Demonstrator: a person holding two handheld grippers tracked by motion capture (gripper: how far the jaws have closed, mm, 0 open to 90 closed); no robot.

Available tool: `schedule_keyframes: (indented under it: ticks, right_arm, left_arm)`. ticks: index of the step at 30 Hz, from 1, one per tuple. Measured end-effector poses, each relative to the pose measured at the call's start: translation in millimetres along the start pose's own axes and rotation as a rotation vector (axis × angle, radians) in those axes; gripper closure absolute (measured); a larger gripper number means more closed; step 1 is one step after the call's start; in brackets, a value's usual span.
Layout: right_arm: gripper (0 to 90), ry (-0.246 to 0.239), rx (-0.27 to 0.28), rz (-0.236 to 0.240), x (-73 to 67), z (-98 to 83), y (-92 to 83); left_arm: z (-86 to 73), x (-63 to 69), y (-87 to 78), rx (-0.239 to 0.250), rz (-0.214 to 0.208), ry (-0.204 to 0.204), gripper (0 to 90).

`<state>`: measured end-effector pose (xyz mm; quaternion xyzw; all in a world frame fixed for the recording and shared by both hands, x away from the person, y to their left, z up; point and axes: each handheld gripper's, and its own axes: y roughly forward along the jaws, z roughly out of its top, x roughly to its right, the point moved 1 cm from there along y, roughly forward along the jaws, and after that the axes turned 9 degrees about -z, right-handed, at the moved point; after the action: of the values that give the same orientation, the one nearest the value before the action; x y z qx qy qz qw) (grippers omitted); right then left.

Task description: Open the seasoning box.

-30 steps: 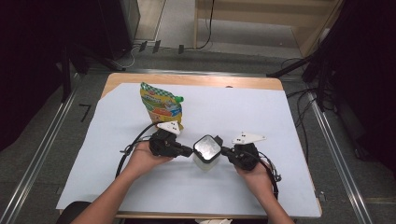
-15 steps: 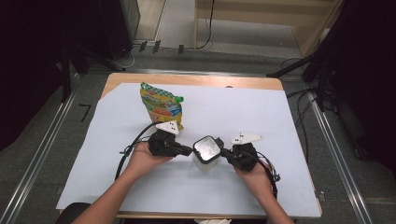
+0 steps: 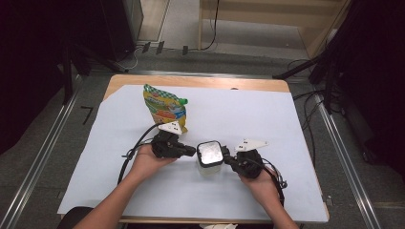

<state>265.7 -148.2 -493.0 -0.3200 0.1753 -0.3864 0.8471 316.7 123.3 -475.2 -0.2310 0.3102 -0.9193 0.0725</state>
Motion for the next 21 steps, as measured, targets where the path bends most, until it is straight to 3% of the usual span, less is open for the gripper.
schedule_keyframes:
  ticks: [10,17,21]
  right_arm:
    - [90.0,0.0,-0.014,0.025,-5.6,-3.2,-4.5]
    - [90.0,-0.005,0.006,0.049,-2.6,-1.0,-16.8]
    - [90.0,-0.001,0.001,0.053,-1.7,-1.7,-22.6]
  left_arm:
    - [1.6,-4.0,1.1,0.003,0.002,0.005,85.4]
    - [2.1,-3.3,-9.6,0.003,0.011,0.057,70.6]
    - [1.6,-0.6,-13.0,0.004,-0.004,0.068,59.5]
